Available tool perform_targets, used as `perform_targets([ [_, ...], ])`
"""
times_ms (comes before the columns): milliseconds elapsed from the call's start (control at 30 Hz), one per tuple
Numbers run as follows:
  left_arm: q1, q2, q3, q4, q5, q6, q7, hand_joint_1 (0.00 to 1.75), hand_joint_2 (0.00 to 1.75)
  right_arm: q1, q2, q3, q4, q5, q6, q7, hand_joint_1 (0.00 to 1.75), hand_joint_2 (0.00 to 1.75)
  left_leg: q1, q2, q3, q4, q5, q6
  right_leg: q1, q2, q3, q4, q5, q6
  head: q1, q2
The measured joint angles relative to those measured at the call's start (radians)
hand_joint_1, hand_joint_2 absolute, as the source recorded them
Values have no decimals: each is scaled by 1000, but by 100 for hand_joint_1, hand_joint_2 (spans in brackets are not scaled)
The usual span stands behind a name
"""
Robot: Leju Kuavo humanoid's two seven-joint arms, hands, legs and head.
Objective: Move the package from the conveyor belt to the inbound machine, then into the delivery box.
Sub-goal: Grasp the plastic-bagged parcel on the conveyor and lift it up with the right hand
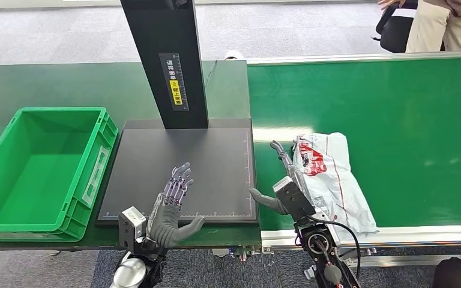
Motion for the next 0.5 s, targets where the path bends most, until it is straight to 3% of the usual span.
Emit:
perform_targets([
  [167,1,2,0,0,0,2,0,0,175,-2,-13,-2,-3,72,-43,24,0,175,0,0,0,0,0,0,0,0,0,0,0,0,0,0],
  [400,15,15,2,-3,6,3,-1,0,175,-28,-102,-29,0,209,-77,84,0,175,0,0,0,0,0,0,0,0,0,0,0,0,0,0],
  [500,27,23,3,-14,16,9,2,0,175,-36,-140,-38,31,296,-82,186,0,175,0,0,0,0,0,0,0,0,0,0,0,0,0,0],
])
